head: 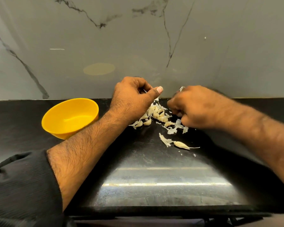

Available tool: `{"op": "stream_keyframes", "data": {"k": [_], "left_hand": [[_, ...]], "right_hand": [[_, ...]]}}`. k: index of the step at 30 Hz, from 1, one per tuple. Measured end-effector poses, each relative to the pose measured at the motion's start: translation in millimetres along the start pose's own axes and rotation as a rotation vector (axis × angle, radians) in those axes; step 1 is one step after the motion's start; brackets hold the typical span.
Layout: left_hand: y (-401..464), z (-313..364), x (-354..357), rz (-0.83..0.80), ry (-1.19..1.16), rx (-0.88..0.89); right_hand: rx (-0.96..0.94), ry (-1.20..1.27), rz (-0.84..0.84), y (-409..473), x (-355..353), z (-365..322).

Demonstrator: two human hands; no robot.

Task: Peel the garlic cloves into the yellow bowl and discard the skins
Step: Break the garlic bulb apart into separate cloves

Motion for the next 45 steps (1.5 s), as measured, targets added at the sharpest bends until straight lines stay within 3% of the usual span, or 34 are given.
{"op": "stream_keyframes", "data": {"k": [2, 5, 11, 14, 29, 45], "left_hand": [[0, 0, -2, -0.001, -0.012, -0.011], [-1, -2, -4, 0.003, -0.015, -0.024], [0, 7, -1, -0.069, -0.127, 0.022], [-4, 13, 1, -0.134, -0.187, 0.06], [-15, 21, 13, -0.274, -0.259, 0.11], [-13, 23, 9, -0.192, -0.147, 0.159]], "right_hand": [[0.004, -0.003, -0.051, 3, 11, 2], [0.07, 0.126, 0.038, 2, 10, 21], [0.432, 1.176, 0.309, -6, 2, 59], [0.498, 1.364, 0.279, -7, 10, 54], [0.474, 1.372, 0.276, -5, 16, 50], [0.425, 1.23, 0.319, -5, 8, 47]]}}
Point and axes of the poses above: each hand's wrist, its own y-axis towards the middle knuckle, its own x-axis out of the palm, z = x × y, the point moved 9 cm from there along y, towards the middle knuckle, and after that the axes turned 15 degrees about z, right-handed, at the moved point
